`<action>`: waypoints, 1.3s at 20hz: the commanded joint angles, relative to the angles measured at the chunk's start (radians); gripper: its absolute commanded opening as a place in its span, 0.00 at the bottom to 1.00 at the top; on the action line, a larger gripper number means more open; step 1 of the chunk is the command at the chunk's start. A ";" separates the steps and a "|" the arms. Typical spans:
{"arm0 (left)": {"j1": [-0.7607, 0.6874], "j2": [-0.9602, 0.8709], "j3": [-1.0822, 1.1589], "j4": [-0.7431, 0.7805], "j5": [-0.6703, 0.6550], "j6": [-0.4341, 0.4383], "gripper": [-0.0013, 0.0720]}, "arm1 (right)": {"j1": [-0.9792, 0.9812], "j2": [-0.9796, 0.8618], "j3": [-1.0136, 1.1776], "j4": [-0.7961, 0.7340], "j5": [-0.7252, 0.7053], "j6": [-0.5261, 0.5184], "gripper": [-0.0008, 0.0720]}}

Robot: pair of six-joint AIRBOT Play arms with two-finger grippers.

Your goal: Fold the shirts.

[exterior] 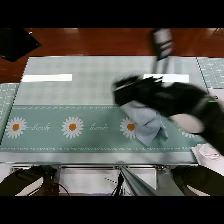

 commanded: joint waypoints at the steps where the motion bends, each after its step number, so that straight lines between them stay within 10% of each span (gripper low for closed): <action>1: 0.001 -0.003 -0.007 0.066 -0.008 -0.003 0.92 | 0.158 -0.213 0.000 0.047 -0.014 -0.006 0.52; 2: 0.001 -0.003 -0.021 0.068 -0.008 -0.003 0.92 | 0.158 -0.223 0.000 0.046 -0.001 -0.008 0.77; 11: 0.001 -0.003 -0.545 0.034 0.063 -0.021 0.92 | -0.322 0.130 0.000 -0.488 0.637 -0.186 0.76; 19: 0.262 -0.002 -1.157 -0.433 0.326 0.155 0.93 | -1.028 0.155 -0.055 0.047 0.629 -0.510 0.76; 26: 0.385 -0.157 -1.279 -0.706 0.447 0.313 0.92 | -1.126 0.145 -0.222 0.280 0.595 -0.585 0.76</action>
